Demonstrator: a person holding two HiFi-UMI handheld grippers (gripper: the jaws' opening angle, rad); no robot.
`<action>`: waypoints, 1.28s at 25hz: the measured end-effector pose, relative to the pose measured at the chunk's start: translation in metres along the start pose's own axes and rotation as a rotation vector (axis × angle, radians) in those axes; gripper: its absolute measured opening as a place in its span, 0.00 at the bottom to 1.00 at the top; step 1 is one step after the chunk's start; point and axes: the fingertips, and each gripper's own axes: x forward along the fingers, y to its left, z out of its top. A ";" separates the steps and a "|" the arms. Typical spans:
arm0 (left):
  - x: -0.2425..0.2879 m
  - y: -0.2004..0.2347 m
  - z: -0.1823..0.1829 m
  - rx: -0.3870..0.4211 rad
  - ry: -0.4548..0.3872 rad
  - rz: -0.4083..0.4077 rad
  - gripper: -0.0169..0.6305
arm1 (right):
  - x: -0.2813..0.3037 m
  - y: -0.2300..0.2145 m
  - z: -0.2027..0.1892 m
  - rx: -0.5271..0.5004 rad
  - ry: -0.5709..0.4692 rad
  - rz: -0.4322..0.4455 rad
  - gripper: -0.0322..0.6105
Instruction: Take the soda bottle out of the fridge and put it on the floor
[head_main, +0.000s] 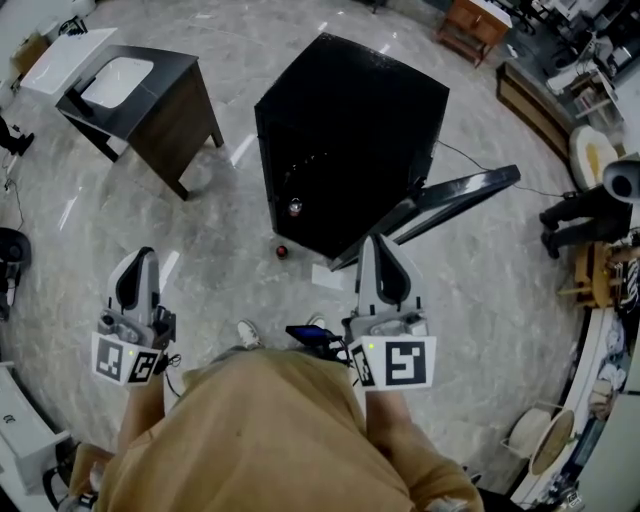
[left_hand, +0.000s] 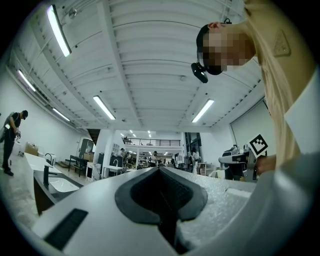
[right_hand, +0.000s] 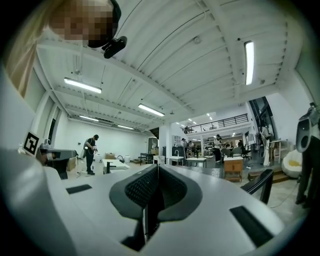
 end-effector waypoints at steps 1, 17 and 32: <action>0.000 -0.001 0.001 0.004 -0.007 -0.001 0.02 | 0.003 0.001 0.004 0.014 -0.009 -0.004 0.05; 0.020 -0.005 -0.009 -0.012 -0.028 -0.010 0.02 | 0.015 -0.006 -0.005 -0.027 0.017 0.036 0.05; 0.032 -0.002 -0.008 -0.008 -0.033 -0.003 0.02 | 0.027 -0.015 -0.006 -0.012 0.006 0.045 0.05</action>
